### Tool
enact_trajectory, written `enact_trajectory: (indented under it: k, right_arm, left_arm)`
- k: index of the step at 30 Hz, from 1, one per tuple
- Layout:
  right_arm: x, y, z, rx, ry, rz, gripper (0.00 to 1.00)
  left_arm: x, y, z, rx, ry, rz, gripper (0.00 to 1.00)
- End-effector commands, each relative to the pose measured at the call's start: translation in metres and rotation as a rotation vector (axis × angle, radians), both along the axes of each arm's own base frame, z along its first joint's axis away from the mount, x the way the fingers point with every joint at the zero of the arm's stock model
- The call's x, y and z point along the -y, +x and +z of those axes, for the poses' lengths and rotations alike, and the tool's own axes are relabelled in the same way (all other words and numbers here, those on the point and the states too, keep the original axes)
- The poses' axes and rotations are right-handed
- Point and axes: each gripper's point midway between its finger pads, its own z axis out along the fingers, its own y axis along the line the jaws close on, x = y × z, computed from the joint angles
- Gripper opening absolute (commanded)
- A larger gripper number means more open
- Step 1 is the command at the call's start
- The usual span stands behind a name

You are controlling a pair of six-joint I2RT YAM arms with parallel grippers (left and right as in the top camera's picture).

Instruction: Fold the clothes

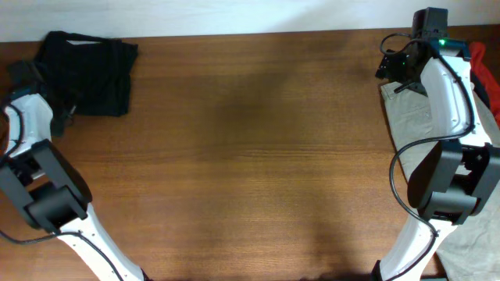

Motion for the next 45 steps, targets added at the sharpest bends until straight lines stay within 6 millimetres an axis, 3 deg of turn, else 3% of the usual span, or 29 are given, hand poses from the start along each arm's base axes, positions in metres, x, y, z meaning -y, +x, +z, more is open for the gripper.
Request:
enact_trajectory:
  k: [1, 3, 4, 6, 10, 12, 15, 16, 19, 21, 24, 29, 32, 35, 38, 39, 40, 41, 44, 45]
  right_arm:
    - [0.003, 0.0, 0.006, 0.014, -0.004, -0.014, 0.99]
    - [0.003, 0.0, 0.006, 0.014, -0.004, -0.014, 0.98]
    - [0.003, 0.0, 0.006, 0.014, -0.004, -0.014, 0.99]
    - [0.003, 0.0, 0.006, 0.014, -0.004, -0.015, 0.99]
    - [0.003, 0.0, 0.006, 0.014, -0.004, -0.014, 0.99]
    - [0.003, 0.0, 0.006, 0.014, -0.004, -0.015, 0.99]
    - [0.003, 0.0, 0.006, 0.014, -0.004, -0.015, 0.99]
    - [0.003, 0.0, 0.006, 0.014, -0.004, -0.015, 0.99]
    - [0.003, 0.0, 0.006, 0.014, -0.004, -0.014, 0.98]
    - [0.003, 0.0, 0.006, 0.014, -0.003, -0.015, 0.99]
    - [0.003, 0.0, 0.006, 0.014, -0.004, -0.014, 0.99]
    - [0.003, 0.0, 0.006, 0.014, -0.004, -0.015, 0.99]
    - [0.003, 0.0, 0.006, 0.014, -0.004, -0.014, 0.99]
    - [0.003, 0.0, 0.006, 0.014, -0.003, -0.015, 0.99]
    - [0.003, 0.0, 0.006, 0.014, -0.004, -0.014, 0.99]
    - [0.003, 0.0, 0.006, 0.014, -0.003, -0.015, 0.99]
    - [0.003, 0.0, 0.006, 0.014, -0.004, -0.014, 0.99]
    - [0.003, 0.0, 0.006, 0.014, -0.004, -0.015, 0.99]
    - [0.003, 0.0, 0.006, 0.014, -0.004, -0.015, 0.99]
    - [0.003, 0.0, 0.006, 0.014, -0.004, -0.015, 0.99]
  left_arm:
    - [-0.004, -0.001, 0.073, 0.092, 0.085, -0.02, 0.22]
    - [-0.004, -0.002, 0.067, 0.079, 0.081, -0.019, 0.11]
    - [-0.004, -0.002, 0.062, 0.072, 0.078, -0.019, 0.01]
    - [-0.006, 0.0, 0.043, 0.049, 0.073, -0.016, 0.01]
    - [-0.006, -0.005, -0.026, -0.057, 0.029, -0.013, 0.01]
    - [-0.007, -0.004, -0.035, -0.063, 0.032, -0.027, 0.01]
    - [-0.006, -0.001, -0.019, -0.055, 0.055, -0.089, 0.01]
    - [-0.006, -0.002, -0.008, -0.044, 0.062, -0.089, 0.01]
    - [-0.007, 0.013, 0.052, 0.077, 0.131, -0.092, 0.0]
    - [-0.009, 0.018, 0.062, 0.111, 0.15, -0.092, 0.01]
    - [-0.014, 0.032, 0.05, 0.139, 0.172, -0.092, 0.01]
    - [-0.009, 0.028, -0.036, 0.026, 0.108, -0.102, 0.01]
    - [-0.001, 0.026, -0.039, 0.017, 0.064, -0.12, 0.0]
    - [0.009, 0.035, -0.011, 0.084, 0.027, -0.154, 0.01]
    - [0.01, 0.034, 0.066, 0.177, 0.081, -0.156, 0.01]
    - [0.014, 0.025, 0.095, 0.193, 0.089, -0.156, 0.11]
    - [0.029, 0.015, 0.119, 0.212, 0.048, -0.184, 0.22]
    - [0.042, 0.008, 0.135, 0.225, 0.006, -0.209, 0.26]
    - [0.102, -0.02, 0.186, 0.3, -0.177, -0.376, 0.3]
    - [0.129, -0.033, 0.206, 0.342, -0.23, -0.523, 0.32]
